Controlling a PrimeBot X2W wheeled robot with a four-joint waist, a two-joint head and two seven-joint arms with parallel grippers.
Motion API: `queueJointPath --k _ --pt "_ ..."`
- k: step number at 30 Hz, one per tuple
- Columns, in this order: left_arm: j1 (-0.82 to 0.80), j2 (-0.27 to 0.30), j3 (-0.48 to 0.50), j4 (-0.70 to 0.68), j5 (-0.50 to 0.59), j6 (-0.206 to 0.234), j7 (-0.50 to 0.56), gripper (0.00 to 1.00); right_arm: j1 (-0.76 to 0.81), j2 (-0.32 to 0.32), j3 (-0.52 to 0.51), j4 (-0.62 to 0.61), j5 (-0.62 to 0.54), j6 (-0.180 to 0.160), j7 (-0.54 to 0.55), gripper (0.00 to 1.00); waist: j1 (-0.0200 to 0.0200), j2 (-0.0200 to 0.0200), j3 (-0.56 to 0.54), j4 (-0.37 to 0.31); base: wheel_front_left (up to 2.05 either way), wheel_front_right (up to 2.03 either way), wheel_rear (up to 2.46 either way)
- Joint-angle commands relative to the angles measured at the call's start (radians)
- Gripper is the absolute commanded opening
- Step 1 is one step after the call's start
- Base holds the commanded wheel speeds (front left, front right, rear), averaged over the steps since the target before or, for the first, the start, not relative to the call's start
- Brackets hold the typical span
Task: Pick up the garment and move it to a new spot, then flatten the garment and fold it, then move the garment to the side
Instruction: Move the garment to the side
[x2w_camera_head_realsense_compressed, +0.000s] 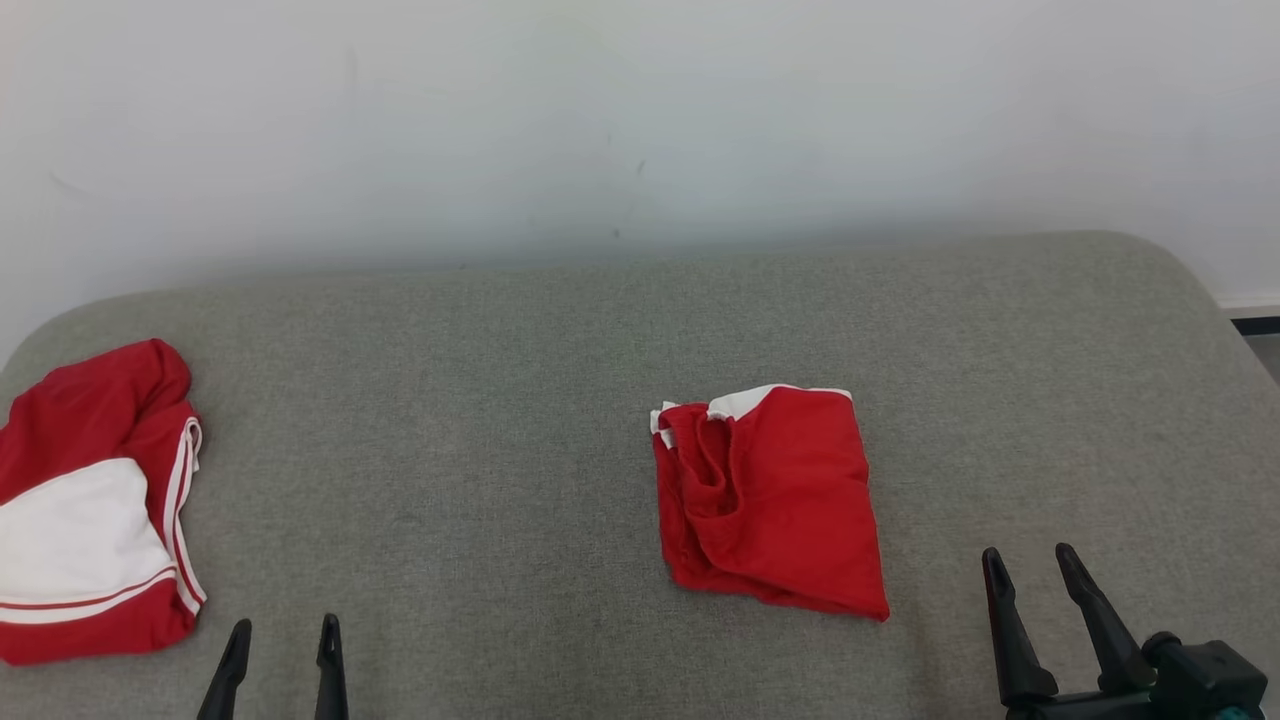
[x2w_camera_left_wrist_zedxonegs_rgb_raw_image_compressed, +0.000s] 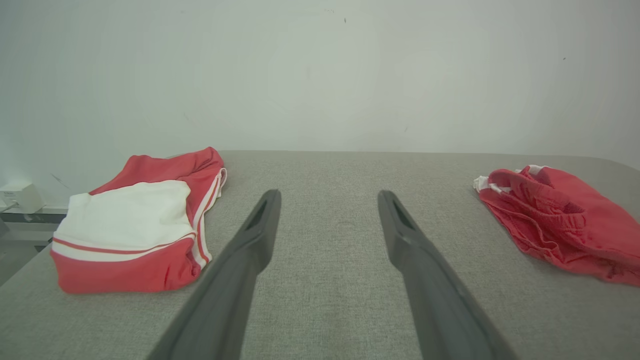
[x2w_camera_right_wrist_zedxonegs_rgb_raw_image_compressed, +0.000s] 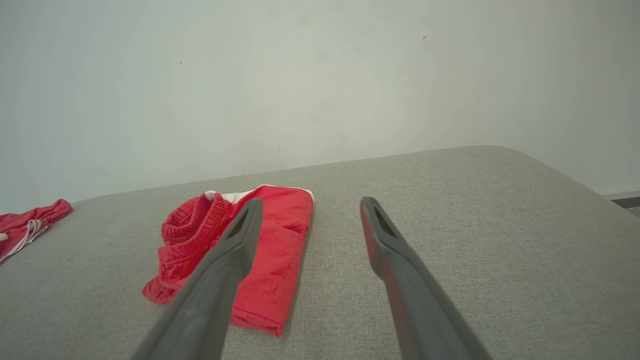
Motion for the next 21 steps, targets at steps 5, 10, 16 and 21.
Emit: queueJointPath --k 5,10,16,21 --pt "-0.029 -0.003 -0.018 -0.004 -0.002 0.006 -0.001 1.0 -0.063 -0.039 0.027 0.031 0.023 -0.002 0.032 1.0 0.0 0.0 0.027 0.018 0.0 0.0 0.0" --pt "-0.059 -0.004 -0.043 -0.003 -0.001 0.013 -0.001 1.0 -0.163 -0.08 0.059 0.099 0.032 -0.002 0.065 1.0 0.0 0.0 0.068 0.045 0.0 0.0 0.0" --pt "-0.092 -0.006 -0.07 0.005 -0.009 0.022 -0.001 1.0 -0.272 -0.108 0.09 0.211 0.044 -0.002 0.094 1.0 0.0 0.0 0.102 0.08 0.0 0.0 0.0" --pt "-0.121 -0.007 -0.091 0.01 -0.018 0.033 -0.001 1.0 -0.366 -0.115 0.128 0.331 0.067 -0.002 0.108 1.0 0.0 0.0 0.138 0.112 0.0 0.0 0.0"
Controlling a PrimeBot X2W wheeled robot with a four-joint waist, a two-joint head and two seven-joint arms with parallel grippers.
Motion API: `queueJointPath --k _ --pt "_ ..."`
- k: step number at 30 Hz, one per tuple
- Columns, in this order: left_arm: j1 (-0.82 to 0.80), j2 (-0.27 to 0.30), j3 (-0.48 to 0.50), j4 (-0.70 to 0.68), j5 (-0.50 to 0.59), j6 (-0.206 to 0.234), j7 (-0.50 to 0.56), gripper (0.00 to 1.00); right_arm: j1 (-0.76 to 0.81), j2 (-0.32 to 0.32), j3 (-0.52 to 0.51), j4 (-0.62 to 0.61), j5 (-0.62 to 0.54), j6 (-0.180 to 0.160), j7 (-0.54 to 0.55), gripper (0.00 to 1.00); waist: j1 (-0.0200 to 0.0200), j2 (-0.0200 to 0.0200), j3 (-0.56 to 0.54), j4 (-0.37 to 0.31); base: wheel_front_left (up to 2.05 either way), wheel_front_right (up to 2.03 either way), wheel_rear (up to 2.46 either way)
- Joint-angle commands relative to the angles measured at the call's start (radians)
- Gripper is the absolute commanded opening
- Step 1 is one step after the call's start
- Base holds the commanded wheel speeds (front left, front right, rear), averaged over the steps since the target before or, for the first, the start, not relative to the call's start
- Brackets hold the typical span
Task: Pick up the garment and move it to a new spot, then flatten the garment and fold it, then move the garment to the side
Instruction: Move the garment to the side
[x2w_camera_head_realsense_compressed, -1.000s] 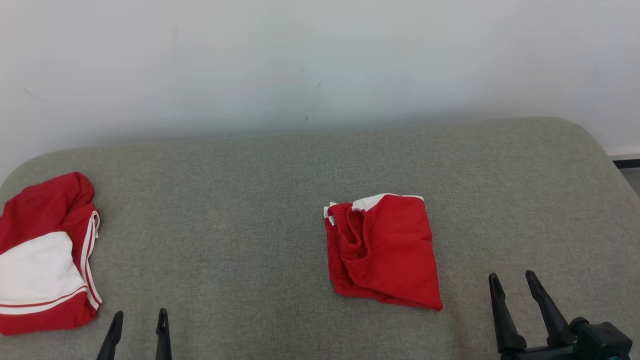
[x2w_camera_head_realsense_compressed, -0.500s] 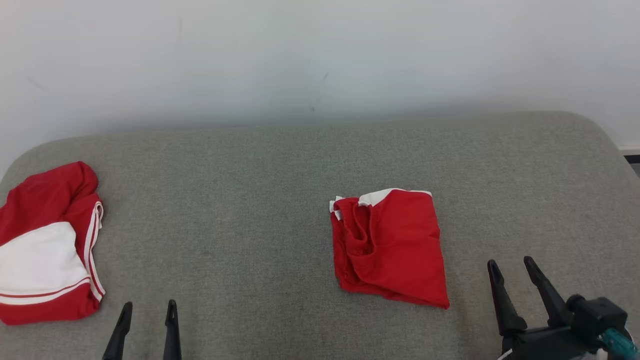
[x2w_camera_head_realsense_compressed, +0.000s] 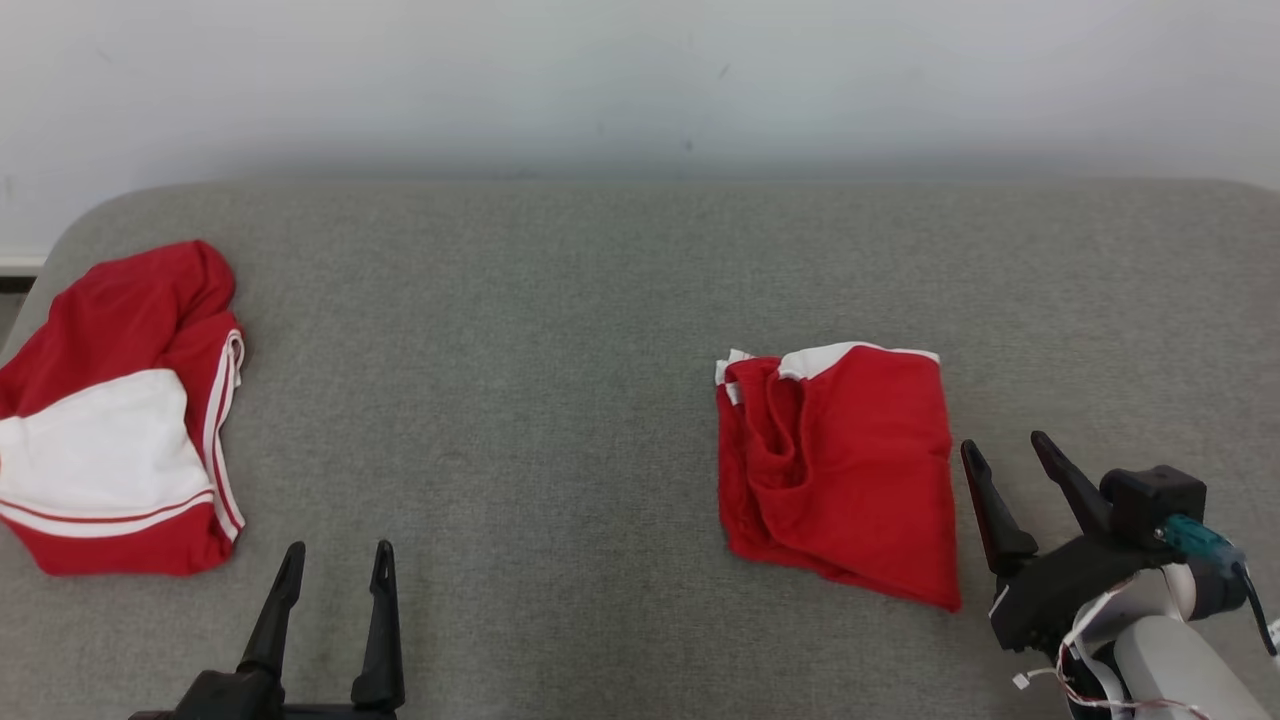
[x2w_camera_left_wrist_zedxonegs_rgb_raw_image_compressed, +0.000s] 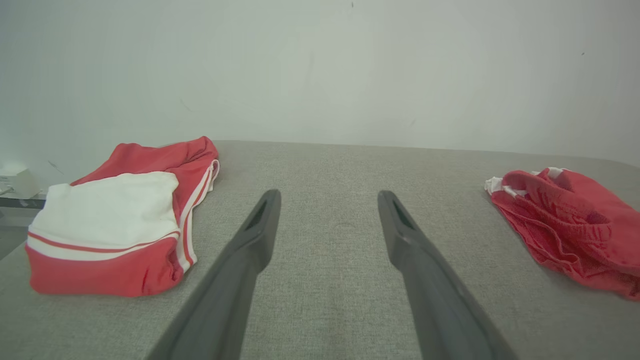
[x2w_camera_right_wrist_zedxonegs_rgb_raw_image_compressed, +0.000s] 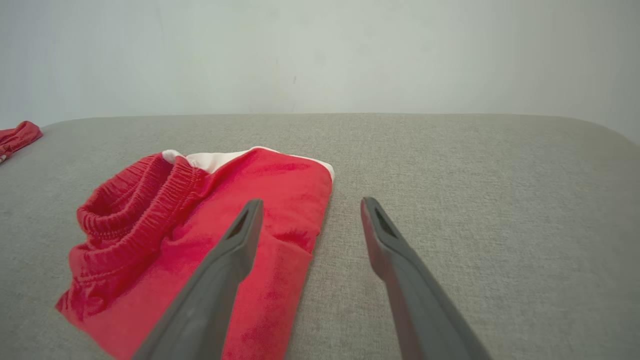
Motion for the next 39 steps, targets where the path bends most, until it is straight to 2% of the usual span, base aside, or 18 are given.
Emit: queueJointPath --k 1,12,18,19,20,21,29,37,38,39 --pt "-0.015 -0.001 -0.001 0.0 -0.001 0.004 -0.001 1.0 -0.017 -0.002 0.006 0.015 0.012 -0.002 -0.002 1.0 -0.0002 -0.0001 0.029 0.028 0.0 0.0 0.0" --pt "-0.065 -0.002 -0.047 0.011 -0.029 0.029 -0.001 1.0 -0.145 0.016 0.081 0.271 0.065 -0.002 0.0 1.0 -0.0002 -0.0001 0.085 0.064 0.0 0.0 0.0" --pt "-0.072 -0.002 -0.048 0.013 -0.038 0.038 -0.001 1.0 -0.152 0.038 0.146 0.356 0.103 -0.002 -0.013 1.0 -0.0002 -0.0001 0.094 0.057 0.0 0.0 0.0" --pt "-0.071 -0.002 -0.048 0.014 -0.039 0.038 -0.001 1.0 -0.152 0.04 0.16 0.363 0.111 -0.002 -0.016 0.71 -0.0002 -0.0001 0.094 0.053 0.0 0.0 0.0" --pt "-0.071 -0.002 -0.047 0.015 -0.039 0.037 -0.001 1.0 -0.154 0.039 0.172 0.368 0.118 -0.002 -0.019 0.28 -0.0002 -0.0001 0.094 0.049 0.0 0.0 0.0" --pt "-0.072 -0.002 -0.047 0.016 -0.04 0.036 -0.001 1.0 -0.157 0.037 0.184 0.371 0.127 -0.002 -0.023 0.0 -0.0002 -0.0001 0.094 0.044 0.0 0.0 0.0" --pt "-0.101 -0.001 -0.064 0.019 -0.031 0.027 -0.001 1.0 -0.265 -0.069 0.306 0.355 0.119 -0.003 -0.05 0.0 -0.0002 -0.0001 0.123 0.007 0.0 0.0 0.0" --pt "-0.153 -0.001 -0.07 0.0 -0.009 0.027 -0.001 1.0 -0.424 -0.265 0.432 0.299 0.136 -0.003 -0.022 0.0 -0.0002 -0.0001 0.235 -0.046 0.0 0.0 0.0" --pt "-0.153 -0.001 -0.07 0.0 -0.009 0.027 -0.001 1.0 -0.424 -0.265 0.432 0.299 0.136 -0.003 -0.022 0.0 -0.0002 -0.0001 0.235 -0.046 0.0 0.0 0.0" --pt "-0.163 -0.001 -0.071 -0.006 -0.005 0.027 -0.001 1.0 -0.443 -0.291 0.445 0.291 0.141 -0.003 -0.018 0.0 -0.0002 -0.0001 0.254 -0.054 0.0 0.0 0.0"
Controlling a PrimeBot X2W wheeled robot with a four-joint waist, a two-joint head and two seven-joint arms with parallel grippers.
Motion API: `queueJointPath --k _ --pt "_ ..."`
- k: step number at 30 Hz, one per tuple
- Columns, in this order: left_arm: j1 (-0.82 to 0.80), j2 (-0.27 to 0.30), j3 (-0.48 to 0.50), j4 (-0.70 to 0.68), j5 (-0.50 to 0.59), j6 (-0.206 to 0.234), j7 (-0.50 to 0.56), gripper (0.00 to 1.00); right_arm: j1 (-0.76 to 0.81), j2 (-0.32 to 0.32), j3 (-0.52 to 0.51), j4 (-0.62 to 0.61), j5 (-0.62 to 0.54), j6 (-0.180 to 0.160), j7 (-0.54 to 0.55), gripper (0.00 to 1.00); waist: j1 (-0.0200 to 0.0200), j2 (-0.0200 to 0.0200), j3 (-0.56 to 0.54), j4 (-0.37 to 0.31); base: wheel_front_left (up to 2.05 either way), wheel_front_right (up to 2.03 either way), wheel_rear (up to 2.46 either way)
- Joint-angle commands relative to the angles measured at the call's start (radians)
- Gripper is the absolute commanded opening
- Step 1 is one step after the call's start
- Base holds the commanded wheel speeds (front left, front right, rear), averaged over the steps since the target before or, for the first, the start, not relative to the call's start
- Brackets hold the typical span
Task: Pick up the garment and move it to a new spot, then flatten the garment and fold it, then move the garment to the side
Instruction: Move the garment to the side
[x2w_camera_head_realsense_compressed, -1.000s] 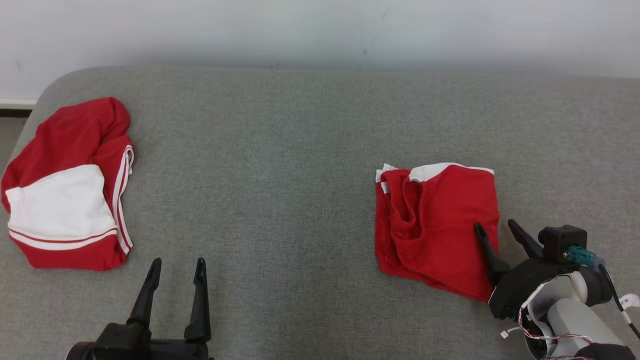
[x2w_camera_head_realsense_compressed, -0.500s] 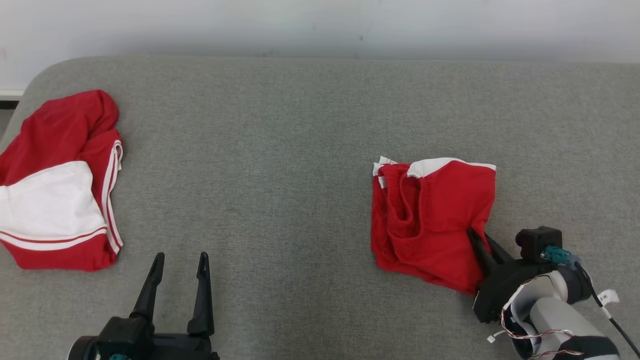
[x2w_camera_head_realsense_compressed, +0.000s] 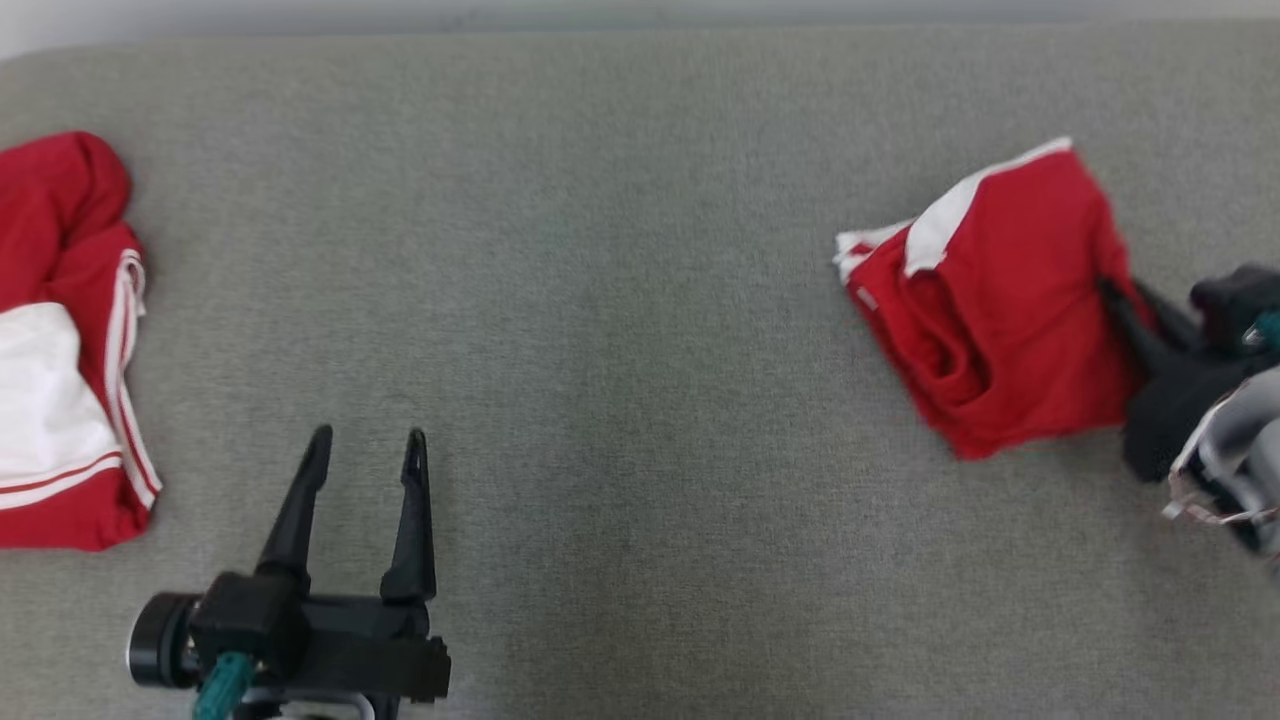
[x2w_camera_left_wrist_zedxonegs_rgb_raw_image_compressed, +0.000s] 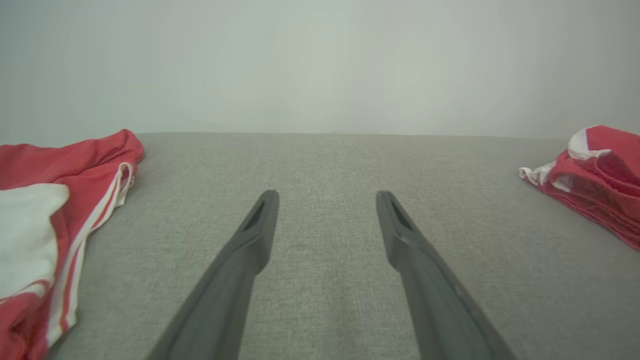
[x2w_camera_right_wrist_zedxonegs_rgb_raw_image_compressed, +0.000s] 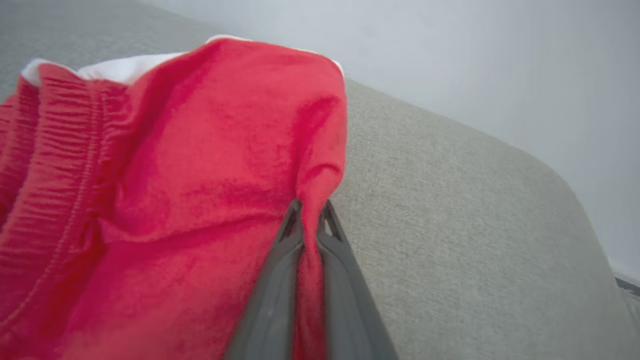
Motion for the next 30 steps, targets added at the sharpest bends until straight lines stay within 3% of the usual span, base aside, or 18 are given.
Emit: queueJointPath --k 1,7,13,20,30 --pt "-0.027 0.0 0.002 -0.014 0.011 0.005 -0.001 1.0 -0.033 -0.033 0.01 -0.013 0.016 -0.003 0.001 0.0 -0.0001 -0.0002 0.084 -0.047 0.0 0.0 0.0" --pt "-0.098 0.008 0.005 -0.081 0.051 0.001 -0.001 1.0 -0.151 -0.178 0.068 -0.062 0.054 -0.003 0.004 0.0 -0.0001 -0.0002 0.222 -0.123 0.0 0.0 0.0" --pt "-0.135 0.043 0.016 -0.142 0.091 0.002 -0.001 1.0 -0.259 -0.27 0.103 -0.065 0.097 -0.003 -0.018 0.0 -0.0001 -0.0002 0.334 -0.225 0.0 0.0 0.0" --pt "-0.119 0.073 0.021 -0.192 0.111 0.008 -0.001 1.0 -0.344 -0.314 0.133 -0.024 0.123 -0.003 -0.043 0.0 -0.0001 -0.0002 0.383 -0.268 0.0 0.0 0.0" --pt "-0.095 0.084 0.012 -0.199 0.109 0.012 0.001 1.0 -0.454 -0.34 0.193 0.048 0.133 -0.003 -0.048 0.0 -0.0001 -0.0002 0.384 -0.269 0.0 0.0 0.0"
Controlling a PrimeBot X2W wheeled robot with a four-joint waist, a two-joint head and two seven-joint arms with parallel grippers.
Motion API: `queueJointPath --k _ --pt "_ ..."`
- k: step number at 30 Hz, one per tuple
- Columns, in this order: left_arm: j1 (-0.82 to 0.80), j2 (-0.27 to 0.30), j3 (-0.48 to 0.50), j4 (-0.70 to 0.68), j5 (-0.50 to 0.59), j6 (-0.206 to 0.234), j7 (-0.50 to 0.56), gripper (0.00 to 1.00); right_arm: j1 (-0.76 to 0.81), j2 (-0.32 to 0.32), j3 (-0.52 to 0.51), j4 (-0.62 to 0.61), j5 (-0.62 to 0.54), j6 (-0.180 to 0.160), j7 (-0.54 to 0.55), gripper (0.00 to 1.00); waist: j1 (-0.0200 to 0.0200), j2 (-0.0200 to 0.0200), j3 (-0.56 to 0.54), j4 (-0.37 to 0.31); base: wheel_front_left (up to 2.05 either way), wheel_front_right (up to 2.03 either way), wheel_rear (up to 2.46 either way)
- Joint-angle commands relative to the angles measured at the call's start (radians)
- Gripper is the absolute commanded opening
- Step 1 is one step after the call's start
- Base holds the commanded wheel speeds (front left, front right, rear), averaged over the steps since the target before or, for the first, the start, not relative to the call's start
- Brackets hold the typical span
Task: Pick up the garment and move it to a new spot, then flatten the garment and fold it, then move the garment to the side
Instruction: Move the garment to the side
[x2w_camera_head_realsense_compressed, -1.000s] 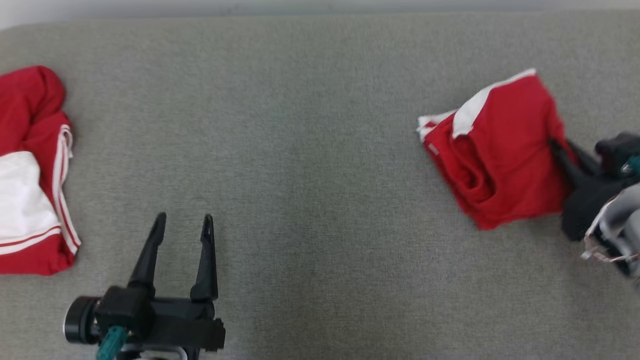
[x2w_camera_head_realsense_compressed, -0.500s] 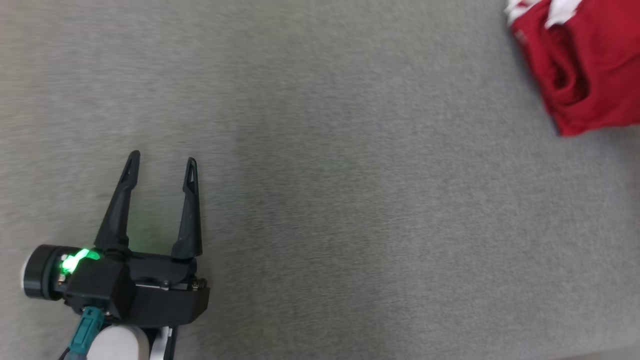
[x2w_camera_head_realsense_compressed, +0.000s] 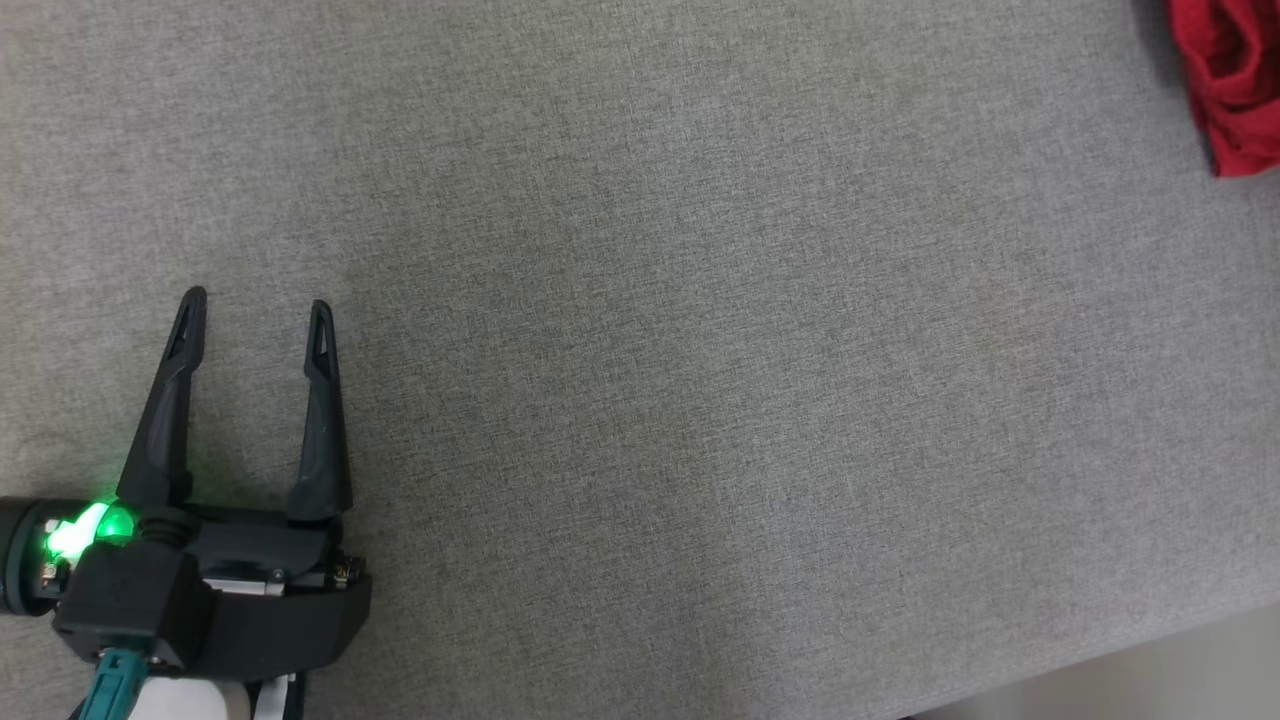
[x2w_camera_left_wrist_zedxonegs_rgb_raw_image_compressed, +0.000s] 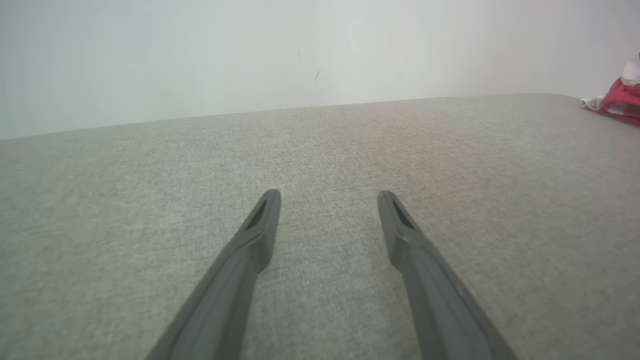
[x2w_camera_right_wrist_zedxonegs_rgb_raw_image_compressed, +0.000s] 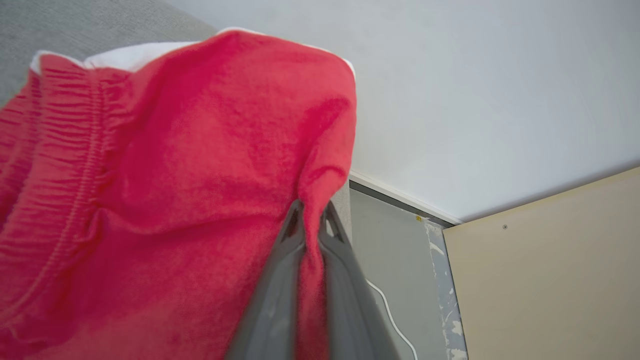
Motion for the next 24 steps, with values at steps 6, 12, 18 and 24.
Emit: queueJointPath --k 6,12,18,24 --pt "0.004 -0.014 -0.028 0.036 -0.005 0.003 0.005 1.0 -0.057 -0.003 0.035 0.057 0.028 -0.003 0.002 1.0 0.0003 0.0002 0.008 0.009 0.0 0.0 0.0" --pt "0.001 -0.022 -0.028 0.05 -0.023 0.007 0.005 1.0 -0.076 0.002 0.044 0.103 0.036 -0.003 -0.022 1.0 0.0003 0.0002 -0.009 0.02 0.0 0.0 0.0" --pt "0.036 -0.031 -0.009 0.076 -0.05 0.012 0.005 1.0 -0.062 0.033 0.025 0.123 0.031 -0.003 -0.05 1.0 0.0003 0.0002 -0.097 0.037 0.0 0.0 0.0" --pt "0.078 -0.045 0.021 0.102 -0.082 0.011 0.001 1.0 0.0 0.112 -0.069 0.045 0.024 -0.003 -0.055 1.0 0.0003 0.0002 -0.24 0.058 0.0 0.0 0.0"
